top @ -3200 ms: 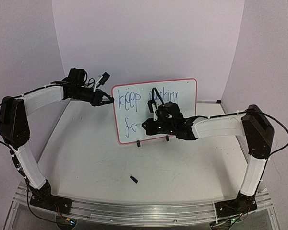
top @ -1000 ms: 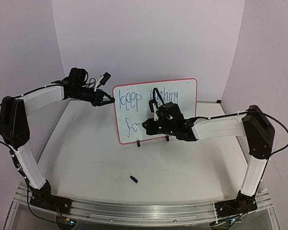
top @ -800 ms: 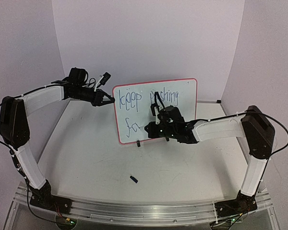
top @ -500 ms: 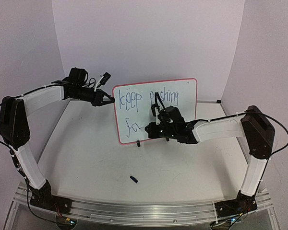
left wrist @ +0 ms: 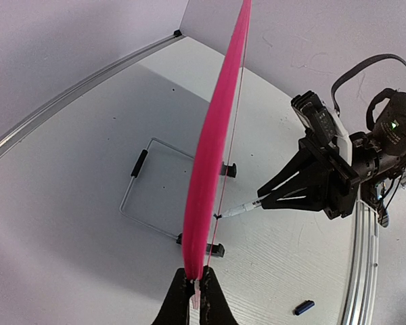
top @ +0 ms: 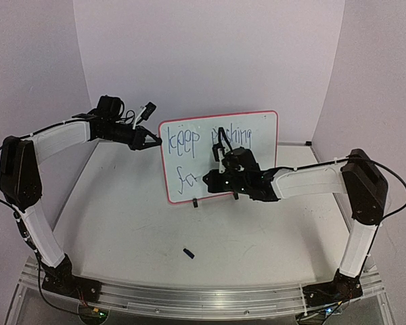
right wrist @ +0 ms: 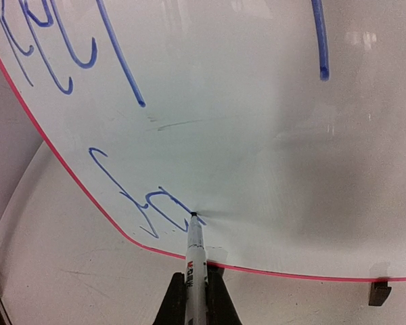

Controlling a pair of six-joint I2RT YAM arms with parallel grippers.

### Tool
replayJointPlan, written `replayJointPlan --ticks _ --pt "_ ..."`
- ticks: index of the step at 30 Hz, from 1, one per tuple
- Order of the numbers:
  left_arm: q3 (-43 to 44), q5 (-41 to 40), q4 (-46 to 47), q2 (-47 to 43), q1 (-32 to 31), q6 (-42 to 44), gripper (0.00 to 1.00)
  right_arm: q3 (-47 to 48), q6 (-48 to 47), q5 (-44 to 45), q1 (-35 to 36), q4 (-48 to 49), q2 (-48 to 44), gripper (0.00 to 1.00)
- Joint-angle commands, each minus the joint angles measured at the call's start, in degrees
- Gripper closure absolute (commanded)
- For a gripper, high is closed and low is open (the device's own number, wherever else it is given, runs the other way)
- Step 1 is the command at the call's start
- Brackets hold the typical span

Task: Write a sentence on the whiteboard
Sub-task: Write a sentence on the whiteboard stand.

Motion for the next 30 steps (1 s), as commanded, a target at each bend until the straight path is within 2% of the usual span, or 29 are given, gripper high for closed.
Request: replayJointPlan --ticks 1,20,30 --pt "0.64 -1.12 -4.59 -1.09 -1.23 1.40 1.00 1.53 0.36 3.40 -0.25 3.10 -4.25 1.00" --pt "0.64 -1.05 -4.60 -1.28 -1.23 1.38 1.00 -3.78 3.72 6.80 -0.22 3.01 -4.92 1.00" --pt "0.61 -1.04 -4.56 -1.37 -1.23 1.40 1.00 -4.71 -2.67 -2.64 -0.23 5.85 -9.07 1.00"
